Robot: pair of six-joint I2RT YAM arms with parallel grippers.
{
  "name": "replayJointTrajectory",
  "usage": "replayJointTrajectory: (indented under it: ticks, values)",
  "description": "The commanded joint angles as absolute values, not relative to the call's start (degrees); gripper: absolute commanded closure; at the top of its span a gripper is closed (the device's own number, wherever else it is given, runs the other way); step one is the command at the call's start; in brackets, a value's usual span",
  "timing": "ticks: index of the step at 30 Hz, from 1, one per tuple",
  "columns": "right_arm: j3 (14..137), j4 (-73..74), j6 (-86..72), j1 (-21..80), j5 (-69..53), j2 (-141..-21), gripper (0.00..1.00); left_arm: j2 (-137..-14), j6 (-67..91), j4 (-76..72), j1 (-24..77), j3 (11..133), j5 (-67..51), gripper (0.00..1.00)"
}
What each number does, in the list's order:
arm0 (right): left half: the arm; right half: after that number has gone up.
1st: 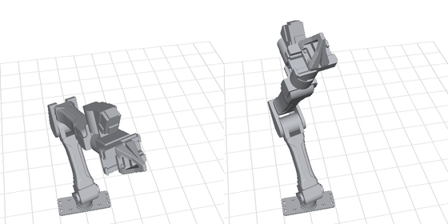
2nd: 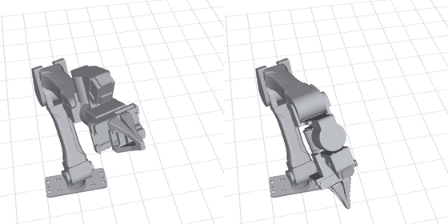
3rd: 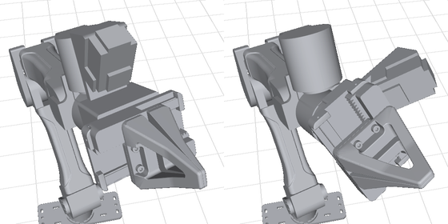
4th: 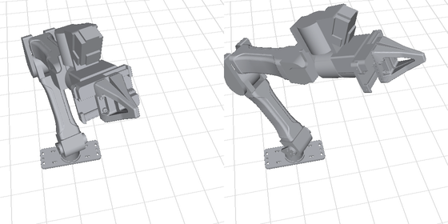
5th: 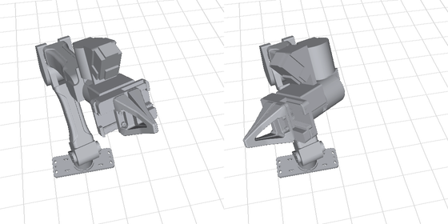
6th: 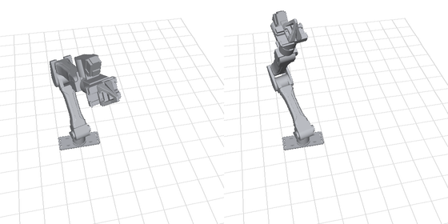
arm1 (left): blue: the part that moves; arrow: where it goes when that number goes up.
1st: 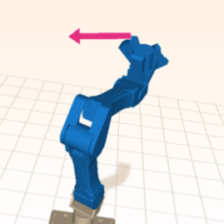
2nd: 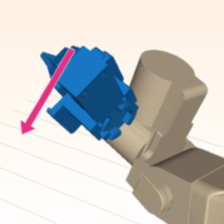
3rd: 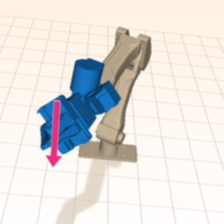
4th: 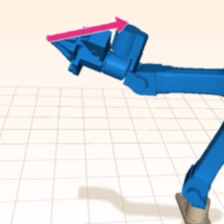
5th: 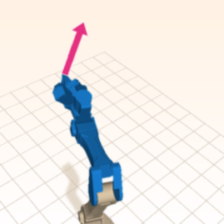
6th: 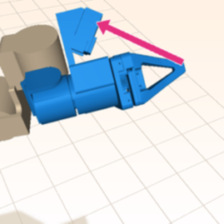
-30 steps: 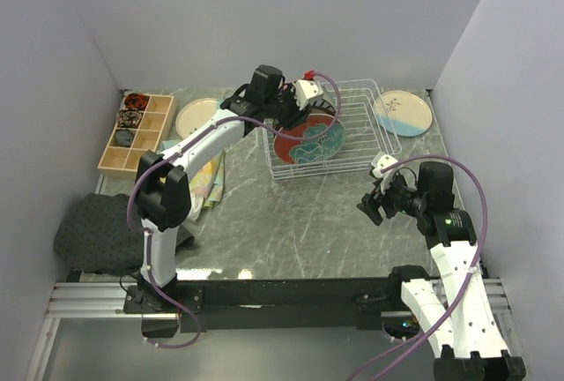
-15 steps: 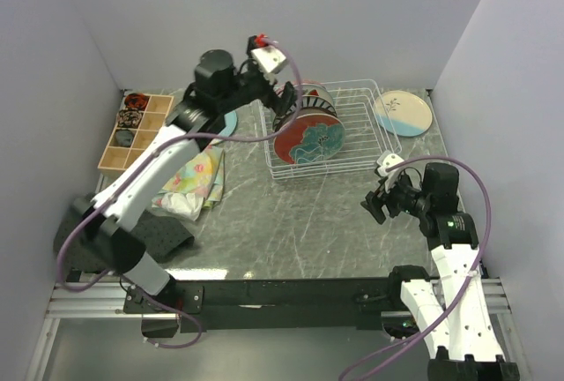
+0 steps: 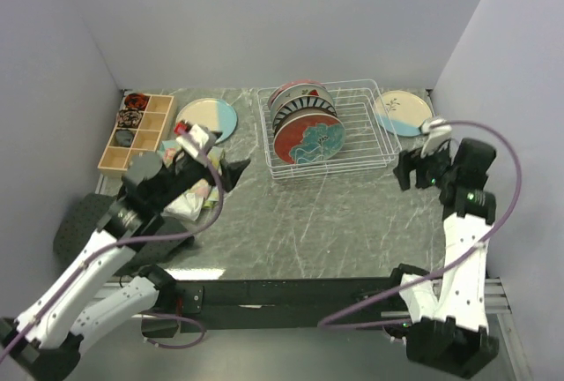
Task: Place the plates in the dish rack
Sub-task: Grab a plate with the right arm
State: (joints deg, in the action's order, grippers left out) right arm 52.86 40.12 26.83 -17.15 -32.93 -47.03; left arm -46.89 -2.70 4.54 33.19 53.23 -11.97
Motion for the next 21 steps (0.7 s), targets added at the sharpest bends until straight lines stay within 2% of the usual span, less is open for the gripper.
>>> replayJointTrajectory:
  ticks: [1, 5, 8, 14, 16, 21]
  values:
    - [63.8, 38.7, 19.6, -20.4, -27.2, -54.8, 0.18, -38.2, -0.4, 1.9, 33.0, 44.2, -5.8, 0.01]
    - [72.8, 43.9, 16.1, -21.1, -23.9, -70.4, 0.19, -35.2, -1.8, 3.5, 33.1, 39.9, -3.2, 0.00]
    - [79.0, 47.7, 19.4, -21.1, -24.0, -78.9, 0.15, -34.6, -0.7, 4.8, 33.1, 40.5, -2.2, 0.01]
    - [94.5, 53.5, 21.2, -21.4, -21.3, -92.5, 0.10, -33.0, -0.4, 4.7, 33.1, 40.4, -4.0, 0.01]
    - [100.4, 55.9, 20.0, -21.3, -19.8, -98.1, 0.00, -32.9, -0.4, 4.7, 33.1, 40.4, -4.0, 0.01]
    - [105.5, 53.1, 12.9, -20.7, -17.1, -106.4, 0.00, -32.4, -0.4, 5.1, 33.1, 40.7, -3.6, 0.01]
